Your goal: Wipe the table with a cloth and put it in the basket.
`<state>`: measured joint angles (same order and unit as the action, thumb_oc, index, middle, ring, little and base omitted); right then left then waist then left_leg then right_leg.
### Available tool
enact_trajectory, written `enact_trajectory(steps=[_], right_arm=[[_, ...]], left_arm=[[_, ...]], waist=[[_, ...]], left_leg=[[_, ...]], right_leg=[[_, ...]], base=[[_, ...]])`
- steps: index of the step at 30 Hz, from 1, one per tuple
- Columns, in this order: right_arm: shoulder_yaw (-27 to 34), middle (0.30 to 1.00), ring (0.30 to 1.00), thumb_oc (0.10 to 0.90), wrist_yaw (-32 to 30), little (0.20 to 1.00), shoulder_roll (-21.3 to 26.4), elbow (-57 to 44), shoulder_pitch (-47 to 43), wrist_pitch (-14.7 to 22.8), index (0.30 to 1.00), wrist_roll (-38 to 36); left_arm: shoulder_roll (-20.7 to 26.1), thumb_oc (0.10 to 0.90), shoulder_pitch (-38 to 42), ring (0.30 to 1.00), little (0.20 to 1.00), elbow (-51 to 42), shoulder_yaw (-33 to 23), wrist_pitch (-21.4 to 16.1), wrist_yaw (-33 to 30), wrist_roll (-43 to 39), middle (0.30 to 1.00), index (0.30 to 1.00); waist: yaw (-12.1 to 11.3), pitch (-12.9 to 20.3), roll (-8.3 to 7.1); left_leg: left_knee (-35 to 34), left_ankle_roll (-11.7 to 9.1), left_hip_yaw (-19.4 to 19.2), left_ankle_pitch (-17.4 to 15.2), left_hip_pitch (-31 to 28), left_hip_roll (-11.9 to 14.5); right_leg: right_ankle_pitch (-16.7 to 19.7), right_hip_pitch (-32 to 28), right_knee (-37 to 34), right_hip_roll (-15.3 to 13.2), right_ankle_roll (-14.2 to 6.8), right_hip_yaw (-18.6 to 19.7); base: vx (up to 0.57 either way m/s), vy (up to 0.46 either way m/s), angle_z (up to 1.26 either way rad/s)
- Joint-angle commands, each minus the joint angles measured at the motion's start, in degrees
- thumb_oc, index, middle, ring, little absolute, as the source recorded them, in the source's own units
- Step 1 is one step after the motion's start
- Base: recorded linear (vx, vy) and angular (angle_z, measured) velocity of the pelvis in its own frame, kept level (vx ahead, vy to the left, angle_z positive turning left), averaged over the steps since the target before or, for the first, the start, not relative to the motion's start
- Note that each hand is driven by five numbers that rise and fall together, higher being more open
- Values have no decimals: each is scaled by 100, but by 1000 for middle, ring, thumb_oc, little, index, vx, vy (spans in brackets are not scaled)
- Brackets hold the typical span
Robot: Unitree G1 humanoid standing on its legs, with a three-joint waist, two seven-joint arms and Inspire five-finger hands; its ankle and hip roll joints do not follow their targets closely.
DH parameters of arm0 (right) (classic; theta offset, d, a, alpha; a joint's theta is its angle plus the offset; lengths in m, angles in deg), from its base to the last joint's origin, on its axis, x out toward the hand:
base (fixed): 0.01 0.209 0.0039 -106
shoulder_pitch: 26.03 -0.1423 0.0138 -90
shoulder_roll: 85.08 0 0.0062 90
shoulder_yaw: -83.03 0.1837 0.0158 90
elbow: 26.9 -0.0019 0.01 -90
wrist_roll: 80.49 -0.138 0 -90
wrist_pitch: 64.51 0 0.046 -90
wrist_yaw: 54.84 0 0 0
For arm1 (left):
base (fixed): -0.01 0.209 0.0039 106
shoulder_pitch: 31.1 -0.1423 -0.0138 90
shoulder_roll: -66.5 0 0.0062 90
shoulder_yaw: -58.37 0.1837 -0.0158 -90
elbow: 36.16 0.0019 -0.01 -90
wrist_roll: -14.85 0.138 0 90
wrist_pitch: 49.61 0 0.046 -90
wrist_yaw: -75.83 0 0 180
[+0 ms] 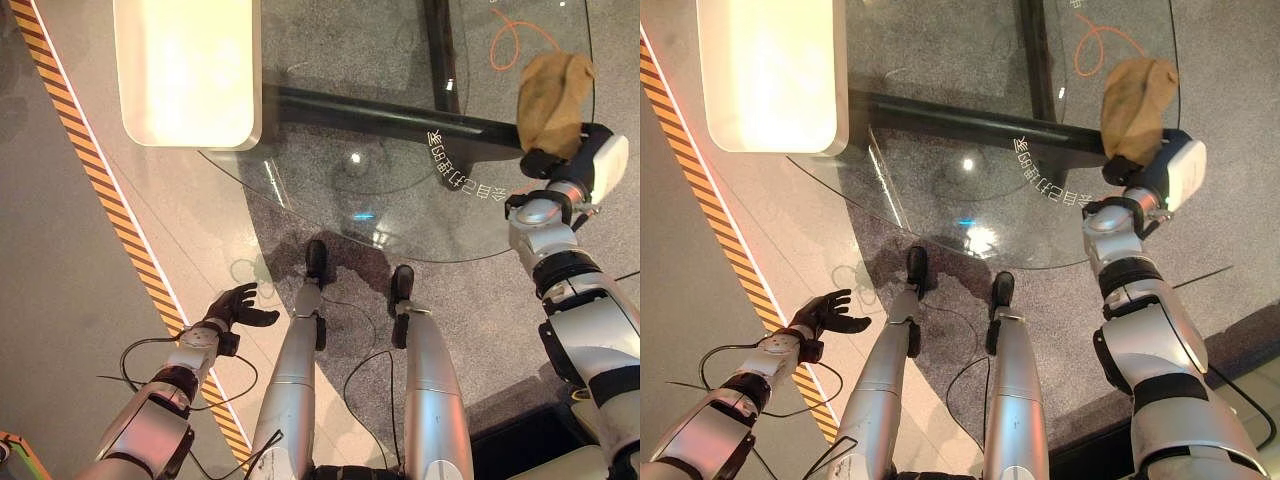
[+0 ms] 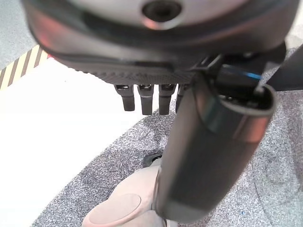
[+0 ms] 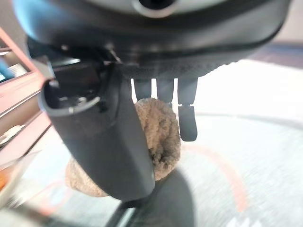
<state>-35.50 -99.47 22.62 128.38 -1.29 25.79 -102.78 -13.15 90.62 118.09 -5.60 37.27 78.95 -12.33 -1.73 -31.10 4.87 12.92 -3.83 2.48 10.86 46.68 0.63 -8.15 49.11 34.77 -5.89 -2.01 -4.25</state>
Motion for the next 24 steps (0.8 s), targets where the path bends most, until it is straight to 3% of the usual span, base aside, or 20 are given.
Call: enact_trajectory(steps=[1, 10, 24], right_arm=[[-408, 300, 300, 100, -23, 200, 304, -535, -737, 116, 300, 663], [-1022, 300, 300, 100, 397, 200, -54, -917, -874, -370, 300, 1184], [-1682, 300, 300, 100, 1335, 200, -445, -1636, -747, -227, 300, 1997]], left_arm=[[20, 800, -61, 900, 900, 238, -95, -18, -128, 82, 900, 900], [-145, 800, -118, 900, 900, 90, 41, -23, -239, 185, 900, 900], [-302, 800, -114, 900, 900, -90, 173, 67, -370, 207, 900, 900]], waist=[[-193, 130, 4], [-313, 130, 61], [-366, 130, 161]], left_leg=[[697, 401, -321, -1124, -291, -434], [685, 420, -297, -1072, -292, -513], [726, 412, -346, -1016, -266, -583]], right_leg=[[755, -265, -1219, 321, -30, -239], [739, -299, -1235, 272, 27, -346], [741, -288, -1210, 209, 43, -393]], base=[[0, 0, 0], [-1, -2, 3], [0, 0, 0]])
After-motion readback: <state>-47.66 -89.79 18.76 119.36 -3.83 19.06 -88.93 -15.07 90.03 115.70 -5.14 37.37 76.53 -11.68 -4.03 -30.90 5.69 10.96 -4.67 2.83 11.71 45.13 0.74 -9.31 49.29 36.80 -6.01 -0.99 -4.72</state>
